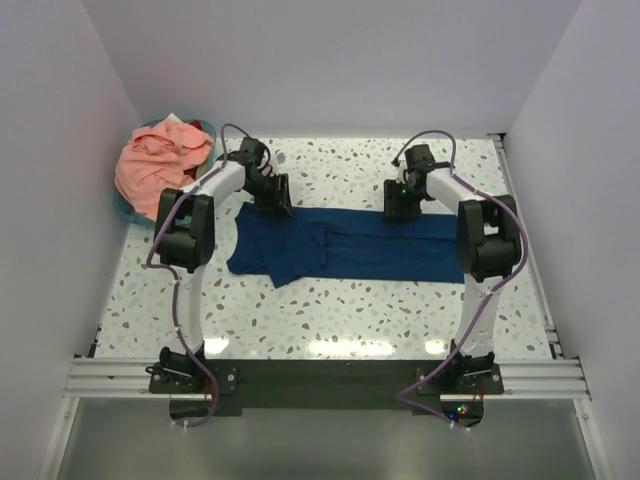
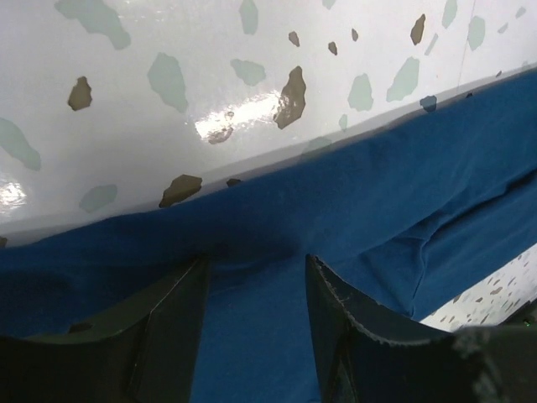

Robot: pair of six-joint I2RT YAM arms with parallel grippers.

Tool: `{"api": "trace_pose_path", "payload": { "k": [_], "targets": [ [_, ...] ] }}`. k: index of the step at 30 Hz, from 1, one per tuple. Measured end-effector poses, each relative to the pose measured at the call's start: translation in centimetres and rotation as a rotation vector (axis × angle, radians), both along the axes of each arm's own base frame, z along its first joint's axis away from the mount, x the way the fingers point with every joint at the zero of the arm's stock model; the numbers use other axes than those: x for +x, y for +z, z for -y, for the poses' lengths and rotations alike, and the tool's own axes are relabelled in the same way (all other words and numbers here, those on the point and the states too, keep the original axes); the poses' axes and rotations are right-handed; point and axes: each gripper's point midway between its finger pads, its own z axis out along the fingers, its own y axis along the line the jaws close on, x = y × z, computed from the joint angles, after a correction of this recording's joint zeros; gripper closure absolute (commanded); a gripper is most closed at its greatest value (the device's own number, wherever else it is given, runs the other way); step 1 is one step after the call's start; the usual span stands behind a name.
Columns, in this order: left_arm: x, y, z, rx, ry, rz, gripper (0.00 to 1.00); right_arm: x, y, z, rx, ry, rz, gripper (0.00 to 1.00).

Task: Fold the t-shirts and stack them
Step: Fold the tshirt

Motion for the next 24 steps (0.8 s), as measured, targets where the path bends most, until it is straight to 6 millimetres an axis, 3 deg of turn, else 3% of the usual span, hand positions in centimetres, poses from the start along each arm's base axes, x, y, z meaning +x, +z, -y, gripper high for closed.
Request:
{"api": "trace_pose_path", "payload": {
  "k": [10,13,19,24],
  "targets": [
    [-0.1,-0.2,0.4,-0.018,-0.005,-0.021,0.46,-0.5,-0.2,0.8,-0.024,-0.02,-0.008,0.47],
    [1.8,-0.1,1.1,-0.033,0.011,-0.014,0.46,-1.0,-0.2,1.1,-0.037,-0.032,-0.018,0.47],
    [7.7,0.0,2.6,-0.073,0.029,0.094,0.46,-2.7,-0.2,1.3,-0.046,-0.048,-0.074,0.47],
    [10.1,0.2,3.3,-0.107,0.038,0.177,0.46,-4.9,-0.3,1.2,-0.05,-0.046,-0.133,0.47]
  ]
}}
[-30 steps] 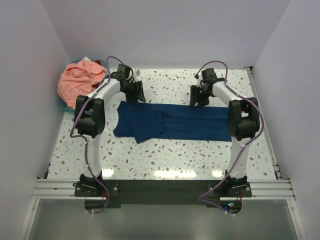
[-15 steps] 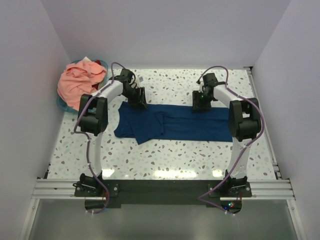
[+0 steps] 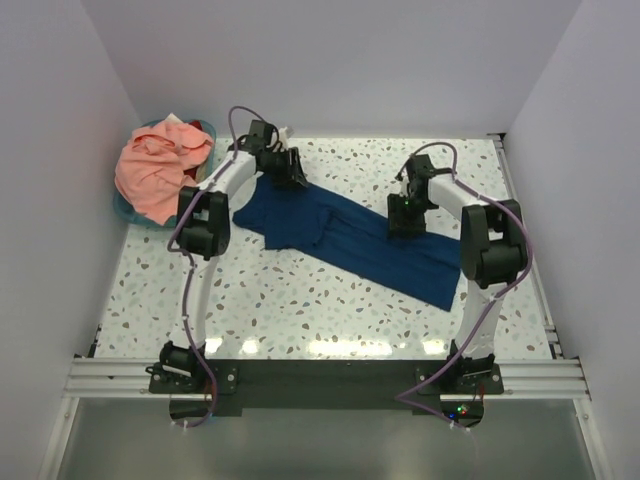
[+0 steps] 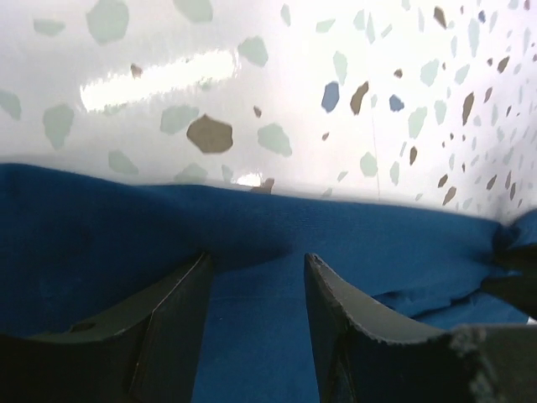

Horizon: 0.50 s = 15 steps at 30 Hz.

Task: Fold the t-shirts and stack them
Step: Fold the tshirt

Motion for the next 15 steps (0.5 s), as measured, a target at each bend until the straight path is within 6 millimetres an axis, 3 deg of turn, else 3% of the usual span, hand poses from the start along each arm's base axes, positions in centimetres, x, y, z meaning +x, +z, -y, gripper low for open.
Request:
{"api": "trace_pose_path", "payload": {
  "k": [9,15],
  "targets": [
    [2.9,0.6,1.1,-0.061,-0.003,0.15,0.44,-2.9,0.5,-0.6,-0.028,0.027,-0.073,0.47],
    [1.5,1.9,0.1,-0.041,0.059,0.144,0.43,-1.8,2.8,0.3,-0.073,0.017,-0.023,0.47]
  ]
}}
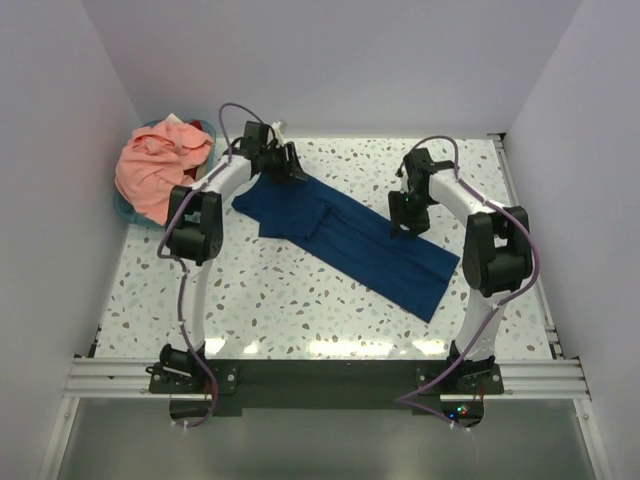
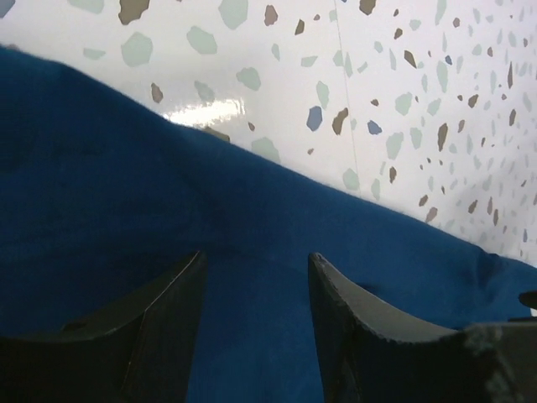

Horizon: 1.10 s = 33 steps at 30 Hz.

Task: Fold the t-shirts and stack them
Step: Fold the tshirt

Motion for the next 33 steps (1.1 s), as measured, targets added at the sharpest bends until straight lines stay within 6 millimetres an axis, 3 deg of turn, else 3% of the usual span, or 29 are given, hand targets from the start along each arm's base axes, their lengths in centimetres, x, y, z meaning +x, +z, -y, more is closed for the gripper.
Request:
{"api": "trace_pose_path", "payload": {
  "k": [4,8,17,26,33],
  "targets": [
    [-1.5,2.7,-0.5,-0.009,0.038,-0.02,0.43,0.0,0.8,0.1,-0.004,-0.002,0.023,0.48],
    [-3.4,3.8,-0.7,-0.027,0.059,-0.058,0.43,-1.2,-0.2,0.4,-0.011,0.0,-0.013,0.53],
    [-6.9,-1.7,-0.9,-0.018,0.052,-0.254,0.43,-3.1,-2.1,0.9,-0.032,0.009,-0.078,0.59],
    [-5.9,-1.9,-0.1,-0.081,0.004,-0.234,0.43,-4.2,-3.4,-0.4,0.052,0.019,-0.155,0.62],
    [-1.7,-1.7,1.4,-0.135,-0.038,-0.13,0.43,-5.6,-3.4,-3.7,0.157,0.05,-0.227,0.62]
  ]
}}
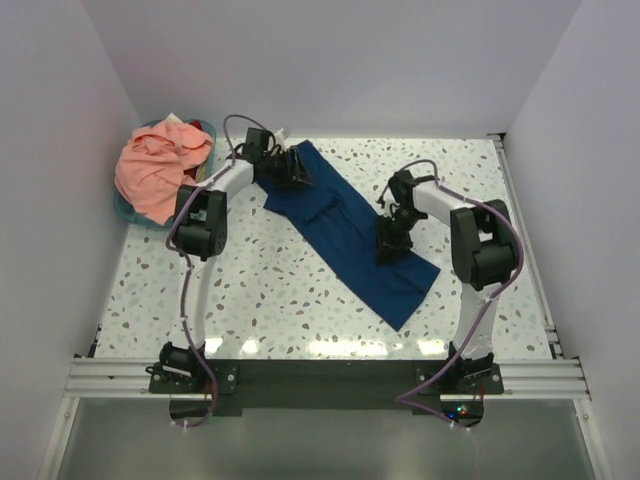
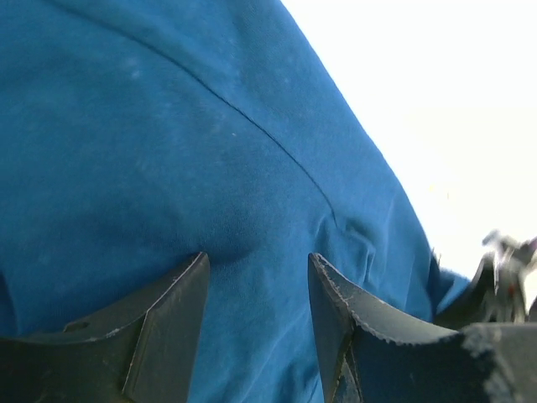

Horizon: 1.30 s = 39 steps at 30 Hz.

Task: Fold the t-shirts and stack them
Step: Fold the tshirt

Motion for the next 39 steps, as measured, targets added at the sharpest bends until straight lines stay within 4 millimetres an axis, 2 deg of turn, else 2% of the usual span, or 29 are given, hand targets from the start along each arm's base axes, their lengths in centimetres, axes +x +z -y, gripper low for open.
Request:
{"api": "trace_pose_path", "payload": {
  "k": [9,12,19,22,28,33,37,39],
  "targets": [
    [4.2,0.2,1.9,-0.108,-0.02,0.166,0.44,-3.2,0.1,-7.5,0.091,0.074,-0.07,0.61],
    [4.9,0.2,2.5,-0.145,-0.017,0.201,0.44,-4.0,0.1,-9.5,0.126,0.094,-0.101,0.61],
    [6.0,0.4,4.1,-0.202,-0.011,0.273,0.44,-4.7,0.2,-14.3,0.208,0.165,-0.138,0.6],
    [6.2,0.5,4.6,-0.216,-0.008,0.289,0.44,-4.9,0.3,-15.6,0.227,0.189,-0.134,0.59],
    [5.9,0.6,4.8,-0.235,-0.006,0.32,0.43,-4.7,0.7,-15.9,0.205,0.204,-0.111,0.49],
    [4.0,1.0,4.0,-0.233,0.051,0.308,0.42,-3.4,1.5,-14.8,0.143,0.215,-0.054,0.46],
    [2.1,1.4,2.9,-0.171,0.11,0.262,0.42,-2.9,3.7,-13.8,0.159,0.215,0.006,0.46],
    [1.0,2.4,2.1,-0.125,0.128,0.245,0.42,-2.5,4.8,-13.2,0.159,0.219,0.053,0.46]
  ]
}}
